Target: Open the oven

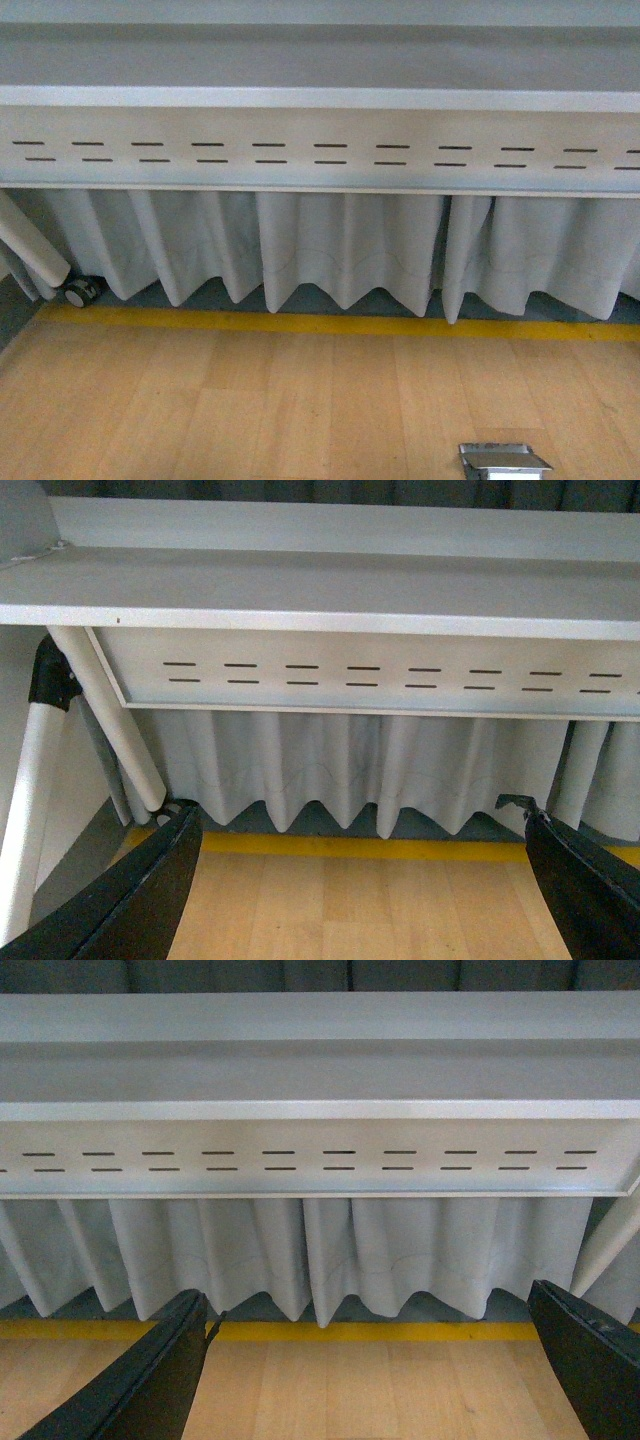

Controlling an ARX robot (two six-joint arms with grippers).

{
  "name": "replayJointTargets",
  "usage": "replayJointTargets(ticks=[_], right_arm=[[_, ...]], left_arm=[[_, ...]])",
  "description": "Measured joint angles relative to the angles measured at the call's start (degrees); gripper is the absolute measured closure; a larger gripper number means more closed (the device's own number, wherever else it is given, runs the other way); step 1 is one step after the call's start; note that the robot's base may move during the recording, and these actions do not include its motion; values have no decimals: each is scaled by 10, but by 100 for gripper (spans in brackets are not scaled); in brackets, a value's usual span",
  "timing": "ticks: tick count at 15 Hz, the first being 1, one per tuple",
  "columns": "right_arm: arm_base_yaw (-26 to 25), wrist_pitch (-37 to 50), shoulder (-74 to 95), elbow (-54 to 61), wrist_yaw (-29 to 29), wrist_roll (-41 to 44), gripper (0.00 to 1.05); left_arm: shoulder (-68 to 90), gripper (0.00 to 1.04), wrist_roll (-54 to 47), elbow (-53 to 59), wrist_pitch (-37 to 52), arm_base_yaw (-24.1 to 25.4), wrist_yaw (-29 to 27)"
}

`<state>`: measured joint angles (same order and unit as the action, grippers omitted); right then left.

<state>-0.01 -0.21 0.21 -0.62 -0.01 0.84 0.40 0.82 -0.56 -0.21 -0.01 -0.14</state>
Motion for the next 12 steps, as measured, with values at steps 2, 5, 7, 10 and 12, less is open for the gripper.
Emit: replayJointTargets(ticks=[2, 5, 7, 10, 12], right_arm=[[0, 0, 0, 0, 0, 0, 6], [0, 0, 0, 0, 0, 0, 6], [0, 0, 0, 0, 0, 0, 6], [0, 0, 0, 0, 0, 0, 6], [0, 0, 0, 0, 0, 0, 6]], left_arm=[[0, 7, 0, 0, 0, 0, 0], [0, 7, 0, 0, 0, 0, 0], [0, 7, 0, 0, 0, 0, 0], [0, 7, 0, 0, 0, 0, 0], [0, 7, 0, 0, 0, 0, 0]])
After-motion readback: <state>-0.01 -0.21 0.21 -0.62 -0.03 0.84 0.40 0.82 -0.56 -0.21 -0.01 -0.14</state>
